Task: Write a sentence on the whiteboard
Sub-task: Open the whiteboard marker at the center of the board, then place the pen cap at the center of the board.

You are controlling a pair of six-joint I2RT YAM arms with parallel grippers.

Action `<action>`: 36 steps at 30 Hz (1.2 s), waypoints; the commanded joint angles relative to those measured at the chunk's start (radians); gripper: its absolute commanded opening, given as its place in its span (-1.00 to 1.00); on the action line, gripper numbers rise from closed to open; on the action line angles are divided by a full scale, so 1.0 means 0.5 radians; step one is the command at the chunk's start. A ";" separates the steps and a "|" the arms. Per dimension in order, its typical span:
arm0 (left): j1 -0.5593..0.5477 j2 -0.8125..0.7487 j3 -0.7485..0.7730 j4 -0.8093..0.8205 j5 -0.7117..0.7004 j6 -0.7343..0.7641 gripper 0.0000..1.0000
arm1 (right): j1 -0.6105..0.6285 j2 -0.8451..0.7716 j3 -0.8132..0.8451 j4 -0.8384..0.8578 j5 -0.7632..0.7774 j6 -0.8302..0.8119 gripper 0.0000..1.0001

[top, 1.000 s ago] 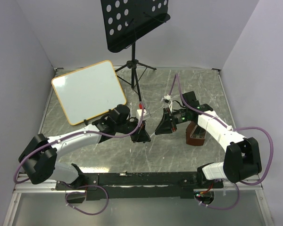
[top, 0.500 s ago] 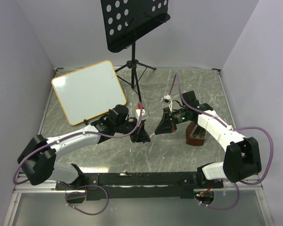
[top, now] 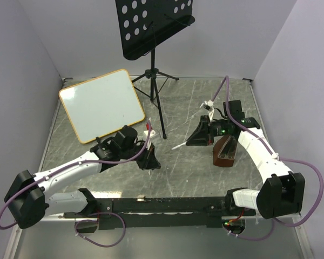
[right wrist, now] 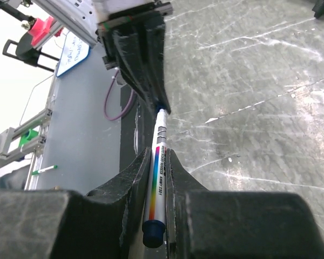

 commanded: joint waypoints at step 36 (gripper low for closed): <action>0.502 -0.617 -0.193 0.067 -1.253 -0.700 0.93 | 0.003 -0.208 -0.082 0.324 0.402 0.176 -1.00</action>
